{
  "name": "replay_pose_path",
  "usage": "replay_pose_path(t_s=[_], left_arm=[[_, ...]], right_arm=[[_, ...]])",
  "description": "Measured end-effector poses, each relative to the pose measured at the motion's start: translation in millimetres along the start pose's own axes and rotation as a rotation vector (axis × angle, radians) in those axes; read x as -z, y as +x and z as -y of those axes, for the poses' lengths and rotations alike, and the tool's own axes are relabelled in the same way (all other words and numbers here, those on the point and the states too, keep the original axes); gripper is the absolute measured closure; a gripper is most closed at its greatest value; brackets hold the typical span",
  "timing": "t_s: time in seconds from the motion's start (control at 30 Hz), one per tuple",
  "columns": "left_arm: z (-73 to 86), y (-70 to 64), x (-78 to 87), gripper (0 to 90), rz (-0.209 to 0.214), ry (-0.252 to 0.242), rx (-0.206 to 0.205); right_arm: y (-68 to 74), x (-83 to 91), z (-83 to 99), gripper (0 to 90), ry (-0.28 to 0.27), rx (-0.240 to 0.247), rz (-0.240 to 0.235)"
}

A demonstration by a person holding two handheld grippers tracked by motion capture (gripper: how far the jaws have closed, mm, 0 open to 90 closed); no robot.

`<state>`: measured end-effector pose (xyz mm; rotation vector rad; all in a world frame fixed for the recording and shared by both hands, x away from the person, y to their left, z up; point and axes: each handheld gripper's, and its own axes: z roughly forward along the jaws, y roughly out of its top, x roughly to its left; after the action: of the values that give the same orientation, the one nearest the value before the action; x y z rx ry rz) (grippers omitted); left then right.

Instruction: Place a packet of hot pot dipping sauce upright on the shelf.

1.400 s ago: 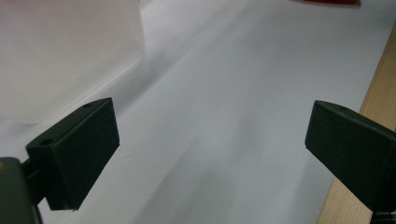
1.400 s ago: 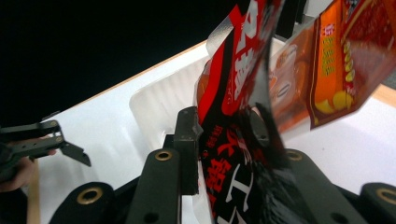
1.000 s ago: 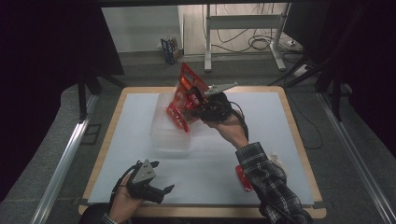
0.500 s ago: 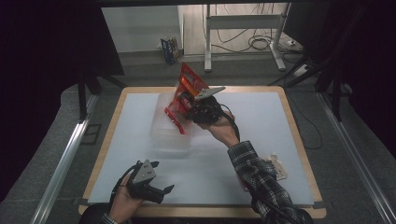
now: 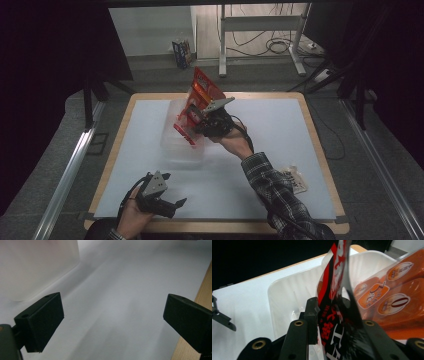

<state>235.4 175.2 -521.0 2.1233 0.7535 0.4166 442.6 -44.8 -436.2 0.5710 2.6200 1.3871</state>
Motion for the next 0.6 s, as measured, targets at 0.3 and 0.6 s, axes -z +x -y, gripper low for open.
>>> replay_pose_path(t_s=[0.3, 0.6], left_arm=[[0.1, -0.3, -0.8, 2.9, 0.001, 0.005, 0.0], [0.0, -0.7, -1.5, 2.9, 0.002, 0.009, 0.001]], right_arm=[[0.4, -1.1, 1.2, 66.0, -0.004, -0.01, -0.026], [5.3, -6.2, -0.7, 62.2, 0.013, 0.002, -0.043]])
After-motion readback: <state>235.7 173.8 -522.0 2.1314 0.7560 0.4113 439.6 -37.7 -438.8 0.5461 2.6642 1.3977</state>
